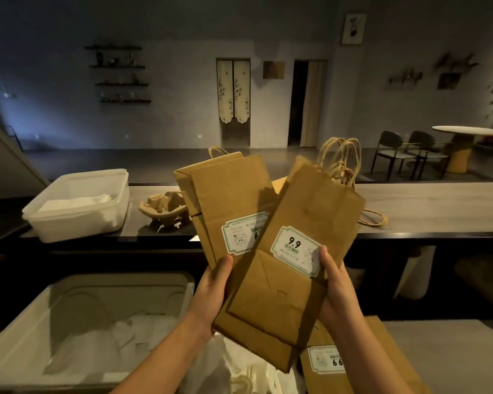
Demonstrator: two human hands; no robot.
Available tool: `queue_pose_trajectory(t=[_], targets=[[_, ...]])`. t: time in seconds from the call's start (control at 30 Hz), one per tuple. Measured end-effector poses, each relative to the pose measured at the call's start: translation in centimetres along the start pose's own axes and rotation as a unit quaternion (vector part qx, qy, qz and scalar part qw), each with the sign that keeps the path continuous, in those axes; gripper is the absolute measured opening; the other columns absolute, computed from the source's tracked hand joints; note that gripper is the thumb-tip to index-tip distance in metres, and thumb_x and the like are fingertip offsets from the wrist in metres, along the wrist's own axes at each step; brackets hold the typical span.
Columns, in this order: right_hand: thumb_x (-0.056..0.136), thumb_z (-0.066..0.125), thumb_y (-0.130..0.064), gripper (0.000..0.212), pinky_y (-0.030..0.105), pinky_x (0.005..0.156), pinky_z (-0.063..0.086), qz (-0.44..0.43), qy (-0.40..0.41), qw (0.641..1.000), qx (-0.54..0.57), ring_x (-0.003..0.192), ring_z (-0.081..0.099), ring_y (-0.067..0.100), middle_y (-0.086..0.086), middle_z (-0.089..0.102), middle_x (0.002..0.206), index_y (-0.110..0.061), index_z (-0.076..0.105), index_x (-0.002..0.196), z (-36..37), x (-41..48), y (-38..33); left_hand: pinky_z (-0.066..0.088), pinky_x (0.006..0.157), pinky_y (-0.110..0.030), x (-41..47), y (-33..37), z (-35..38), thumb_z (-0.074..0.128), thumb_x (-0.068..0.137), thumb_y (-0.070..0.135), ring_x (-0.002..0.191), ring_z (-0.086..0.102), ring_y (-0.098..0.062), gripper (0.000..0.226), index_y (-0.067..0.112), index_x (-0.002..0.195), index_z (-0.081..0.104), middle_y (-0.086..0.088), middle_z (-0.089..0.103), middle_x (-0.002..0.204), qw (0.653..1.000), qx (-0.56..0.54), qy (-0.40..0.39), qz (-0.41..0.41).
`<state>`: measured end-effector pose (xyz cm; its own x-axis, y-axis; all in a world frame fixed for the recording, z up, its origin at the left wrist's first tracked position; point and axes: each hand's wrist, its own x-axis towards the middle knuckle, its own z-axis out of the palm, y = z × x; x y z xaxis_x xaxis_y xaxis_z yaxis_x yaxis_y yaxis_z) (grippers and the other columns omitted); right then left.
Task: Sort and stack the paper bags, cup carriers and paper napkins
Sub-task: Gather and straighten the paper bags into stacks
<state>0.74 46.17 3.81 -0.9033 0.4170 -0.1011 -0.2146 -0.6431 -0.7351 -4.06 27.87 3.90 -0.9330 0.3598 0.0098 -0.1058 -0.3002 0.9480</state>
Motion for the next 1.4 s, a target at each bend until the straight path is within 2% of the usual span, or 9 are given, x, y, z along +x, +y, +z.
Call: queue_pose_trajectory(t=[0.1,0.27,0.4,0.5,0.6,0.73,0.87,1.1,1.4], targets=[[0.070,0.065,-0.034,0.066,0.047,0.077,0.056,0.038,0.019,0.999,0.018,0.100,0.066,0.032,0.016,0.066,0.115,-0.019,0.048,0.132,-0.7,0.7,-0.2,0.052,0.078,-0.033,0.3,-0.1,-0.5,0.056,0.086,0.030,0.097,0.063,-0.017,0.021,0.037,0.106,0.055,0.004,0.067,0.104,1.000,0.001,0.012,0.012],[0.050,0.088,-0.037,0.095,0.038,0.061,0.057,0.081,0.004,0.997,0.000,0.091,0.069,0.030,0.018,0.066,0.115,-0.013,0.048,0.133,-1.0,0.8,0.2,0.051,0.077,-0.022,0.7,0.3,-1.0,0.063,0.076,0.024,0.100,0.064,-0.009,0.039,0.034,0.112,0.053,0.012,0.068,0.103,0.996,0.071,-0.008,0.054],[0.072,0.067,-0.025,0.063,0.041,0.063,0.059,0.075,-0.032,0.997,-0.012,0.090,0.069,0.031,0.019,0.067,0.111,-0.011,0.049,0.130,-1.3,0.9,0.7,0.050,0.076,-0.022,0.7,0.2,-1.1,0.064,0.079,0.017,0.097,0.063,-0.006,0.039,0.034,0.112,0.051,0.009,0.066,0.105,0.996,0.069,-0.009,0.047],[0.072,0.065,-0.020,0.053,0.044,0.069,0.059,0.079,-0.052,0.995,-0.034,0.088,0.070,0.032,0.018,0.070,0.104,-0.015,0.050,0.122,-1.2,0.8,0.8,0.051,0.081,-0.029,0.6,0.0,-0.9,0.065,0.072,0.020,0.099,0.064,-0.014,0.044,0.031,0.113,0.051,0.002,0.066,0.106,0.997,0.059,-0.022,0.038],[0.072,0.064,-0.019,0.047,0.041,0.065,0.060,0.078,-0.064,0.994,-0.053,0.083,0.071,0.031,0.017,0.071,0.098,-0.016,0.052,0.117,-1.1,0.6,0.6,0.054,0.073,-0.029,0.6,-0.1,-1.0,0.057,0.075,0.033,0.088,0.069,-0.018,0.044,0.022,0.117,0.053,0.001,0.072,0.093,0.998,0.038,-0.030,0.028],[0.070,0.065,-0.022,0.052,0.045,0.072,0.058,0.052,-0.047,0.996,-0.056,0.090,0.068,0.033,0.016,0.071,0.102,-0.019,0.051,0.120,-1.1,0.8,0.7,0.049,0.077,-0.029,0.6,0.3,-0.9,0.036,0.085,0.047,0.091,0.069,-0.014,0.042,0.025,0.114,0.058,-0.001,0.071,0.099,0.997,0.053,-0.053,0.031],[0.073,0.063,-0.022,0.052,0.048,0.072,0.057,0.029,-0.033,0.999,-0.027,0.090,0.069,0.033,0.015,0.071,0.101,-0.020,0.050,0.123,-0.9,0.8,0.7,0.047,0.075,-0.025,0.5,0.5,-0.8,0.046,0.092,0.025,0.091,0.066,-0.010,0.023,0.031,0.112,0.055,0.006,0.069,0.099,0.996,0.072,-0.030,0.033],[0.074,0.063,-0.021,0.052,0.043,0.067,0.059,0.042,-0.035,0.998,-0.035,0.086,0.070,0.031,0.017,0.070,0.102,-0.012,0.051,0.124,-1.0,0.5,0.5,0.049,0.075,-0.027,0.8,0.4,-0.9,0.059,0.085,0.017,0.094,0.064,-0.012,0.024,0.033,0.102,0.054,0.005,0.068,0.099,0.996,0.069,0.023,0.054],[0.072,0.063,-0.021,0.050,0.041,0.068,0.060,0.031,-0.051,0.995,-0.077,0.085,0.070,0.030,0.016,0.071,0.099,-0.014,0.052,0.120,-1.0,0.4,0.3,0.048,0.088,-0.038,0.3,0.5,-0.7,0.056,0.074,0.039,0.102,0.062,-0.020,0.032,0.028,0.104,0.057,-0.001,0.068,0.104,0.998,0.054,0.022,0.017]])
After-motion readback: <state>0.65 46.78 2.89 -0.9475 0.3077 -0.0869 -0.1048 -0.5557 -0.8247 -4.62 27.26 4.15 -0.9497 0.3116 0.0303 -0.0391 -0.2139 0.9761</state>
